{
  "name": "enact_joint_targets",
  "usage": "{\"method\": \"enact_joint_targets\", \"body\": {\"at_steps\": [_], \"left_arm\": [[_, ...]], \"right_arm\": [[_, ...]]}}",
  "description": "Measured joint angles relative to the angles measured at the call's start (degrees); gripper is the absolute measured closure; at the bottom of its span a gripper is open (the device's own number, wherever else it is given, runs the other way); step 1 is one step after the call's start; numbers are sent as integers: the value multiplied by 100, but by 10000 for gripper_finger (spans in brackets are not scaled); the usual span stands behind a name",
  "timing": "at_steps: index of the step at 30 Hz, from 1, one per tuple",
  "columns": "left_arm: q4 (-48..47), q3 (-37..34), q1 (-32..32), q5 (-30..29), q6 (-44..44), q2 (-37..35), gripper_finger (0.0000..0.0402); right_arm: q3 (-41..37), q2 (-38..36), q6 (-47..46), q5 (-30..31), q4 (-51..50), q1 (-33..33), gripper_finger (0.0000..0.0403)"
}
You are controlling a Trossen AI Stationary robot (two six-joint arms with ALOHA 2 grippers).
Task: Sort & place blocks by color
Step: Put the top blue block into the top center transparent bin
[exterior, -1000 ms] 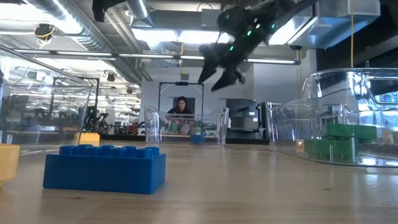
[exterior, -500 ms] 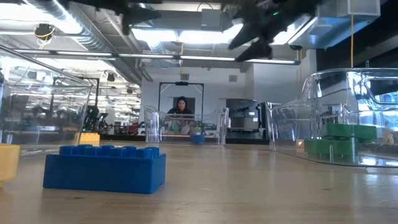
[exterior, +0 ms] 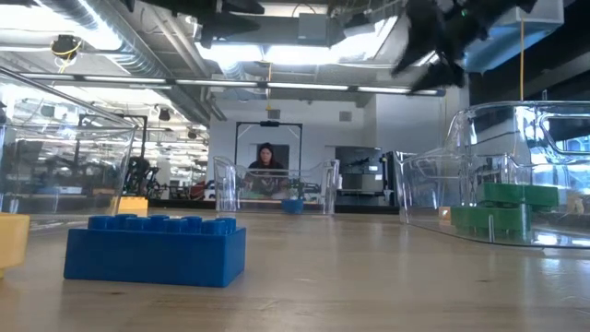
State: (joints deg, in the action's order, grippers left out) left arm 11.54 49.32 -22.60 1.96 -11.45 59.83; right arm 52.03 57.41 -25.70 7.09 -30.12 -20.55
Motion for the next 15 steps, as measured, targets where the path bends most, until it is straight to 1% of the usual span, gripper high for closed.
{"method": "enact_joint_targets", "body": {"at_steps": [3, 6, 8, 11, 14, 15], "left_arm": [[1, 0, -1, -15, -1, 0, 221], [5, 0, -5, 12, -35, 0, 221], [5, -1, -5, 59, -45, 0, 221], [5, -2, -5, 70, -43, 0, 221], [5, -2, -5, 70, -43, -1, 221], [4, -5, -5, 84, -43, -12, 221]], "right_arm": [[0, 92, -784, 630, -1072, -206, 108], [-2, 399, -1416, 779, -2059, -677, 108], [0, 679, -1512, 754, -2332, -1034, 108], [-1, 1194, -1139, 447, -2425, -1529, 108], [0, 1813, -394, 161, -2552, -1943, 108], [0, 2014, -167, 160, -2672, -2064, 108]]}}
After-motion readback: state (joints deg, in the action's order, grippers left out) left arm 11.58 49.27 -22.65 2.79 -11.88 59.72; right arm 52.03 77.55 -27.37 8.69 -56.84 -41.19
